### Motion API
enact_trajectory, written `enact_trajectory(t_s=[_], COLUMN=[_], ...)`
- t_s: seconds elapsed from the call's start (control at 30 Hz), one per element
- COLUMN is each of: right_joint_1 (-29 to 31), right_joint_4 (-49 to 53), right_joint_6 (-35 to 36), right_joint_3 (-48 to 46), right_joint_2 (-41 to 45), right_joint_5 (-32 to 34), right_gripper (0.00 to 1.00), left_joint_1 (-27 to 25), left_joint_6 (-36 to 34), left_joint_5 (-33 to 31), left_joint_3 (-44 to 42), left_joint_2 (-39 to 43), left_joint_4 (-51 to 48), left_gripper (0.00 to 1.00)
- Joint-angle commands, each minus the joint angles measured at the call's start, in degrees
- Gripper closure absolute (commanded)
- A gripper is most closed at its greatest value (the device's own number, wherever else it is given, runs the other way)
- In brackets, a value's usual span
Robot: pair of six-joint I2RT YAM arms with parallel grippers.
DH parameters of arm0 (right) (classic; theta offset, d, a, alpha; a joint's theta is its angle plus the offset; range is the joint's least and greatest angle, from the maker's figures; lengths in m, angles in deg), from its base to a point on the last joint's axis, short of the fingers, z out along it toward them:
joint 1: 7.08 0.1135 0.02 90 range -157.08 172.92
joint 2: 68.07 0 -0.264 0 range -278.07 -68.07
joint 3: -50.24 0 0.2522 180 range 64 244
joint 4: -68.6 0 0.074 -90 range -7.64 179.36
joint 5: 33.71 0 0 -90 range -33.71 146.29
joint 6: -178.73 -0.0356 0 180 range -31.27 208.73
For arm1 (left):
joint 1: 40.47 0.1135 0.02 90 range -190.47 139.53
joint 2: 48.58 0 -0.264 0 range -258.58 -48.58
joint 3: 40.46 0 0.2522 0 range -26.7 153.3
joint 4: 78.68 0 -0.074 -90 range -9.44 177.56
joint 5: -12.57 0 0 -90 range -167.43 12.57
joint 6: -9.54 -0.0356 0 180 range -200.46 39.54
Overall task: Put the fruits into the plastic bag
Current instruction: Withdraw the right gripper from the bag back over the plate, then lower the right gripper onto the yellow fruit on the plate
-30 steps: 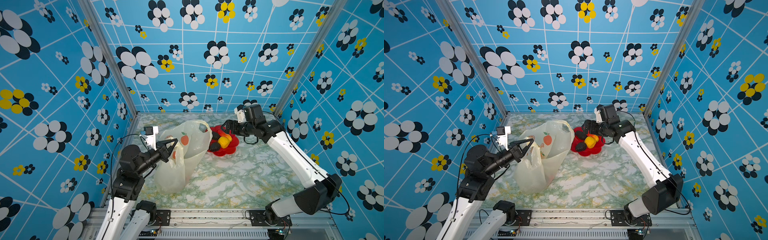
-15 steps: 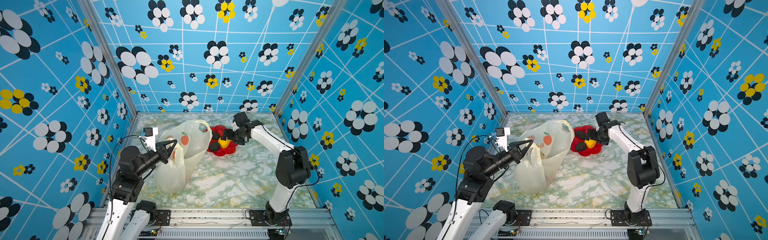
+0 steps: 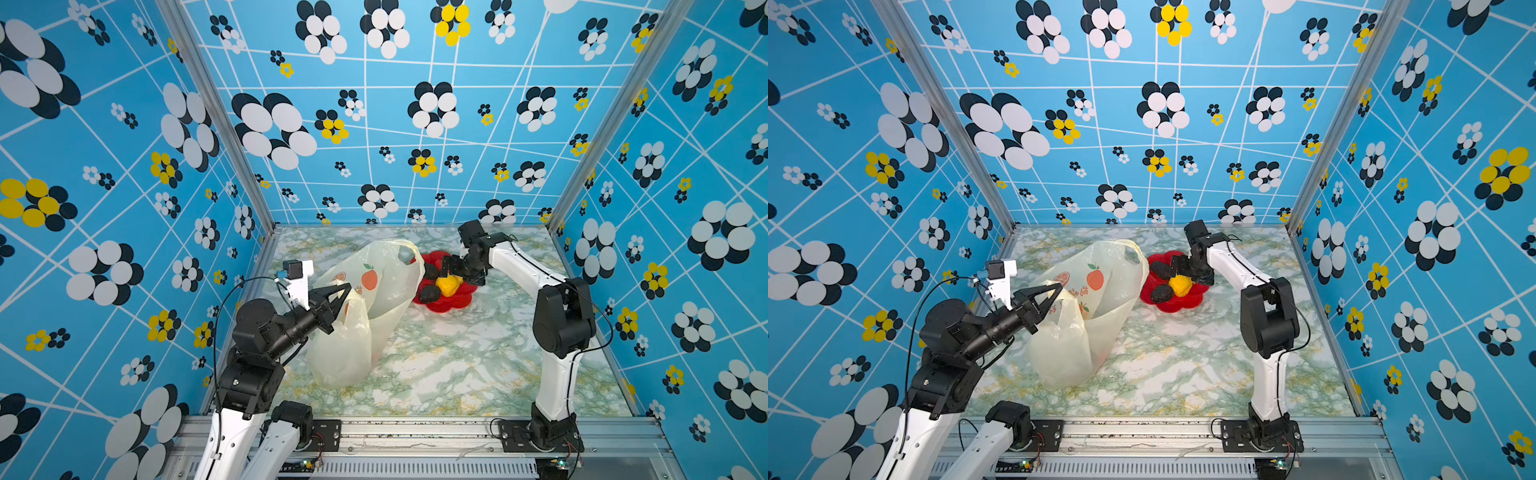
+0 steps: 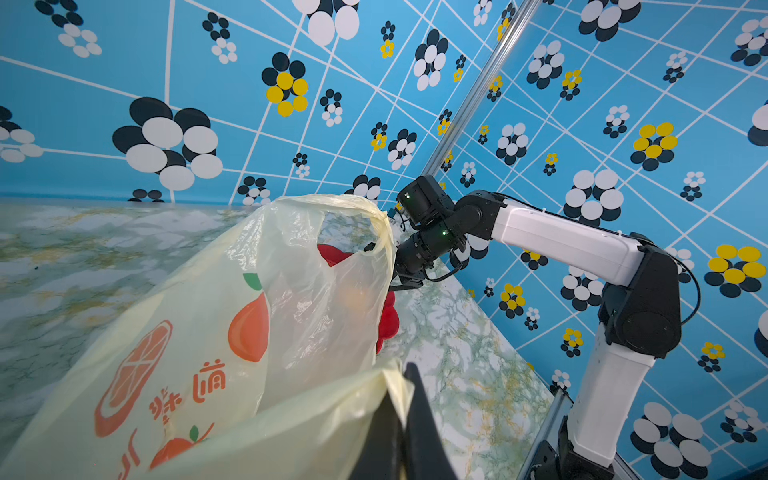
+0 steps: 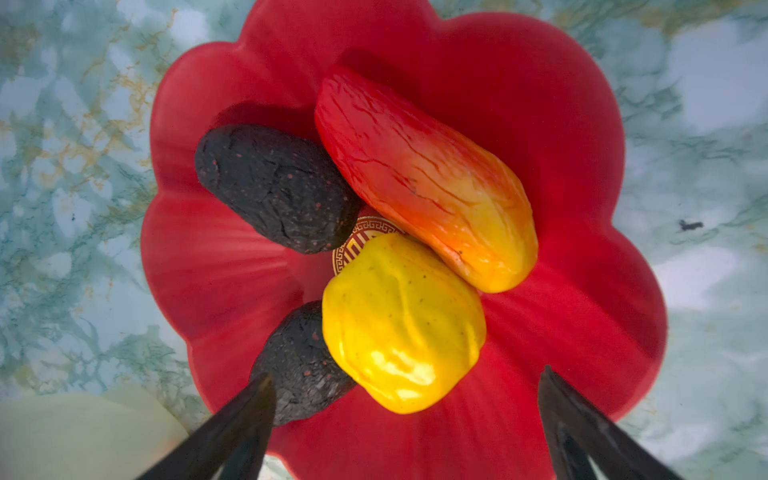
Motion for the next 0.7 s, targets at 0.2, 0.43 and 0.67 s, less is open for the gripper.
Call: enact_trajectory(t_s=[0.2, 0.43, 0.67], right_joint_1=[1.4, 1.81, 1.81], right_joint_4=[3.74, 3.88, 3.71], right_joint_6=[-1.43, -1.96, -1.88], right_joint_3=[5.1, 5.68, 5.47], right_joint_2=[-5.28, -7.0, -7.2], right_joint_5=[1.64, 1.78, 0.87], right_gripper=[0.01, 0.01, 0.12], left_joint_1=[1.04, 1.46, 1.67], left_joint_6=[-2.19, -2.93, -3.07], left_joint_5=[0.06, 0.33, 0.25], left_joint_3=[-1.71, -1.83, -1.82], left_joint_2=[2.27, 2.98, 3.31], left_joint_4=[-2.1, -2.83, -3.07], left_gripper=[1.0, 1.0, 1.0])
